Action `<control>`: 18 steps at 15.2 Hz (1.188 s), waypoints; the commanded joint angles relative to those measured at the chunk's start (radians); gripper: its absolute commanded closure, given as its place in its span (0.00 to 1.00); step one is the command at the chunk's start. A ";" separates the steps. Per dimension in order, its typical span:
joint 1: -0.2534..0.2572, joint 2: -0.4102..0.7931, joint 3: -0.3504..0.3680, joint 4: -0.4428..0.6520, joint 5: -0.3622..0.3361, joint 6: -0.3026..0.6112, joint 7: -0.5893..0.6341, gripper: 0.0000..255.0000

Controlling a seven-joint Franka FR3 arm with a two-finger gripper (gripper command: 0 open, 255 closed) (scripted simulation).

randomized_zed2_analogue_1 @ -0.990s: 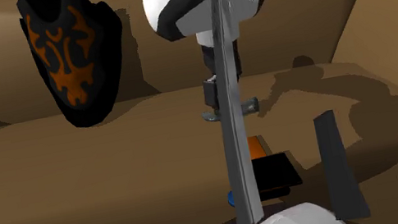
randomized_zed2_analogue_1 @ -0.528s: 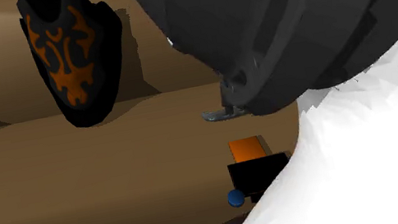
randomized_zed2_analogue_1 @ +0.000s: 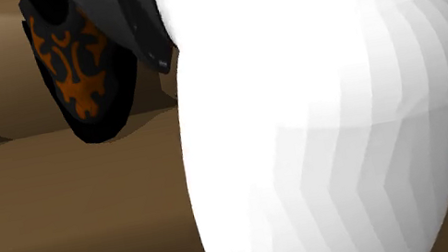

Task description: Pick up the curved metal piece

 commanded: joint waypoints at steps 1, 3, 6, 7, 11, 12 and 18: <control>-0.002 0.028 -0.001 -0.003 0.026 0.025 -0.031 0.00; -0.004 0.049 0.000 -0.014 0.046 0.051 -0.045 0.00; -0.008 0.078 0.004 -0.026 0.074 0.084 -0.065 0.00; -0.008 0.077 0.004 -0.026 0.073 0.084 -0.064 0.00; -0.009 0.077 0.003 -0.026 0.073 0.083 -0.066 1.00; -0.009 0.077 0.003 -0.026 0.073 0.084 -0.066 1.00; -0.006 0.066 0.002 -0.021 0.062 0.071 -0.057 1.00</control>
